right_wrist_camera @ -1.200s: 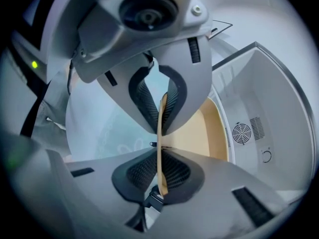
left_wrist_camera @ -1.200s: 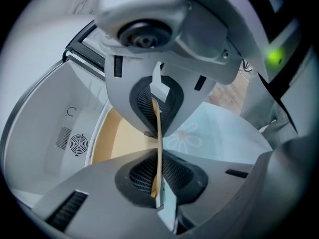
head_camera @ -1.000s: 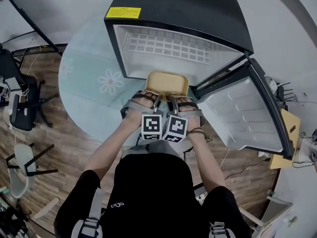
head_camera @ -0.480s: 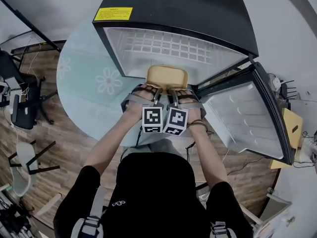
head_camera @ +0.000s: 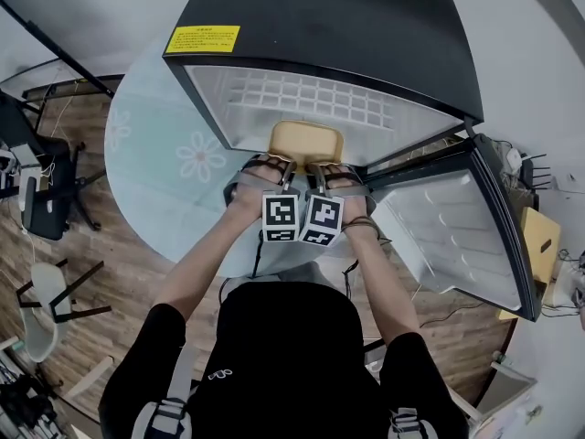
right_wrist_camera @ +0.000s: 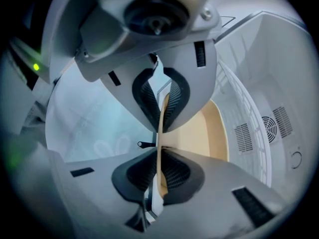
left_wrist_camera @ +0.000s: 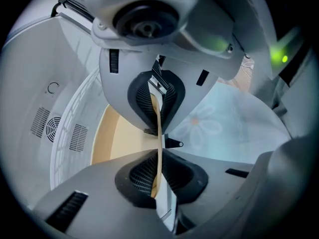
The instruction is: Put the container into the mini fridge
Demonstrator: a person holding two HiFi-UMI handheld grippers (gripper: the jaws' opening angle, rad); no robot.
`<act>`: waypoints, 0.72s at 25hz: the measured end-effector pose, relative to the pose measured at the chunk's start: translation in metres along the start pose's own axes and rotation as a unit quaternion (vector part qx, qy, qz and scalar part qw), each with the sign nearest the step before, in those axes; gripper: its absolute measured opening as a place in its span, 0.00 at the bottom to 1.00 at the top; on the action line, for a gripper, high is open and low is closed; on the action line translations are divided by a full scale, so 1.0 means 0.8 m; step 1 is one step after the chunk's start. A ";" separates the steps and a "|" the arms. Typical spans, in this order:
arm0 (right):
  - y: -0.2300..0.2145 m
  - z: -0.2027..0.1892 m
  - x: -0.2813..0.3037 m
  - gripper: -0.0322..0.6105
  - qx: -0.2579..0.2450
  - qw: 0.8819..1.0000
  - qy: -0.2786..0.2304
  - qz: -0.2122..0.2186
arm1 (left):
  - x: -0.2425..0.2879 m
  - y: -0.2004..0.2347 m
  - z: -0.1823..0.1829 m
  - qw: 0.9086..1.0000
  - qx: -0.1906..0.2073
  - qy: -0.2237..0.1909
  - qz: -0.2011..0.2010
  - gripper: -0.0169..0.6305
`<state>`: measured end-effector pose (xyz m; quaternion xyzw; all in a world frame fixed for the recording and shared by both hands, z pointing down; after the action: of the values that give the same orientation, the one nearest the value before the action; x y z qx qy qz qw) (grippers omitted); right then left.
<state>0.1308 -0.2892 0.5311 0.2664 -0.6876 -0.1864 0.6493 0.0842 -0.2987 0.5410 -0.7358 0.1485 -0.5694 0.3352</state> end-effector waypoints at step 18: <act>-0.028 -0.009 0.079 0.08 -0.018 1.000 -0.009 0.008 | 0.079 0.018 -0.018 1.000 -0.003 0.015 0.017 0.07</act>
<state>0.1394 -0.3444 0.5685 0.2472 -0.6924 -0.1957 0.6490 0.0922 -0.3518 0.5802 -0.7257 0.1678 -0.5741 0.3401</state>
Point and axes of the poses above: the fingertips, and each gripper's own axes: x forward along the fingers, y to its left, z out of its top, the point moved 8 cm from there along -x, backward along the fingers, and after that the axes turned 5 degrees about y, right-handed, at the moved point
